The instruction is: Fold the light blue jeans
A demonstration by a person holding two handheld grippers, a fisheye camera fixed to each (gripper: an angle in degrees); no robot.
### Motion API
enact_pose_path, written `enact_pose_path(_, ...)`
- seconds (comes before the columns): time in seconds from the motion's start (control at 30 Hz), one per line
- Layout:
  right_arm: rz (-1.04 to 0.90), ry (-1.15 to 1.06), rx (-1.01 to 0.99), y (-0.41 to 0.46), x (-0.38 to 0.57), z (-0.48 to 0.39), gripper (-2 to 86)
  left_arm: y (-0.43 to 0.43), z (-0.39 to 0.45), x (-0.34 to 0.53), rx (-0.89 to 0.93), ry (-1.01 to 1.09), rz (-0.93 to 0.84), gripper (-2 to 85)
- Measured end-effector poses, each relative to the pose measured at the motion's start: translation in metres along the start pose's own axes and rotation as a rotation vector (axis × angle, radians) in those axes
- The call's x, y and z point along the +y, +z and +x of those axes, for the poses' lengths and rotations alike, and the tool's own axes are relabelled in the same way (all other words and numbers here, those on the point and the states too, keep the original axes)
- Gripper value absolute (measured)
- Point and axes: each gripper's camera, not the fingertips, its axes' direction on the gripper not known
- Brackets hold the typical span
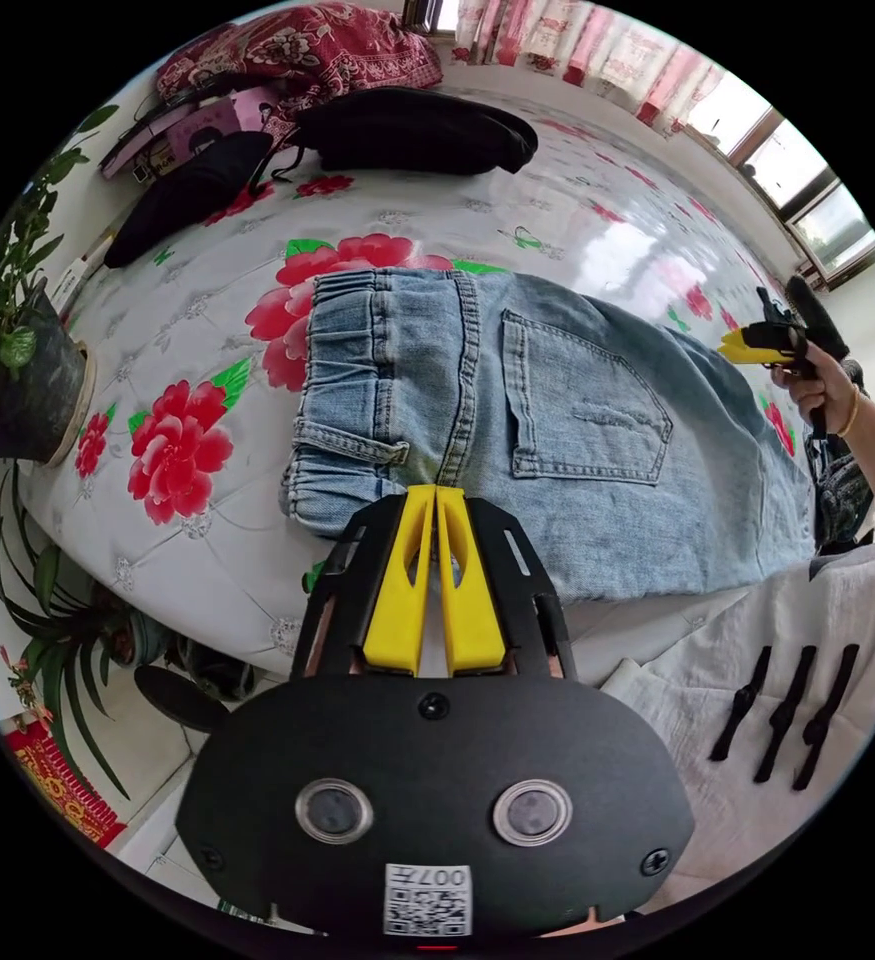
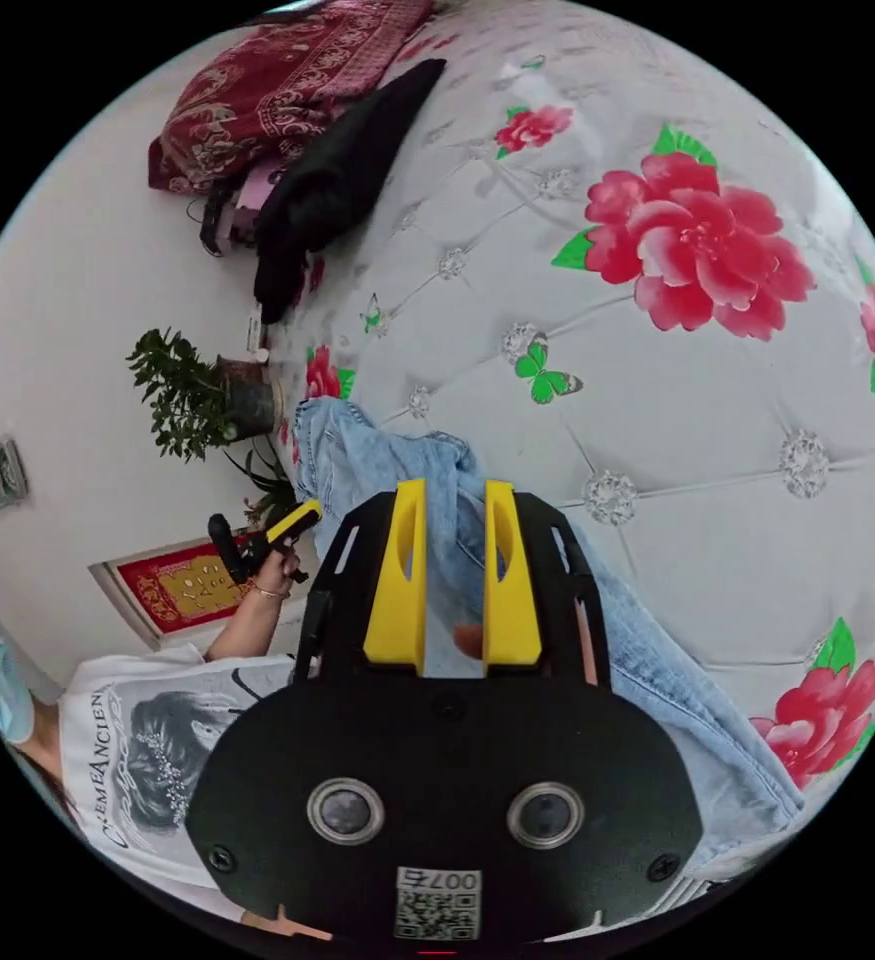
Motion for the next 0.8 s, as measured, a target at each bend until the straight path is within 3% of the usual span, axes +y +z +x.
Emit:
enact_pose_path(0.1, -0.072, 0.086, -0.191, 0.024, -0.027, 0.015, 1.2, 0.000, 0.003, -0.001, -0.005, 0.006, 0.003, -1.0)
enact_pose_path(0.17, 0.007, 0.117, -0.230, 0.015, -0.036, 0.019, 0.6, 0.000, 0.004, -0.001, -0.003, 0.011, 0.006, -1.0)
enact_pose_path(0.37, 0.149, 0.156, -0.216, -0.017, -0.032, 0.043, 0.0, 0.003, 0.003, -0.002, 0.014, -0.008, 0.020, -1.0)
enact_pose_path(0.43, 0.279, 0.165, -0.136, -0.036, -0.010, 0.045, 0.2, 0.004, 0.002, -0.003, 0.021, -0.011, 0.021, -1.0)
enact_pose_path(0.63, 0.457, -0.003, -0.038, -0.083, 0.113, 0.032, 2.7, 0.006, 0.001, -0.006, 0.028, -0.016, 0.020, -1.0)
enact_pose_path(0.8, 0.718, 0.134, 0.045, -0.093, 0.307, 0.068, 4.6, -0.006, 0.002, -0.002, 0.057, -0.068, 0.088, -1.0)
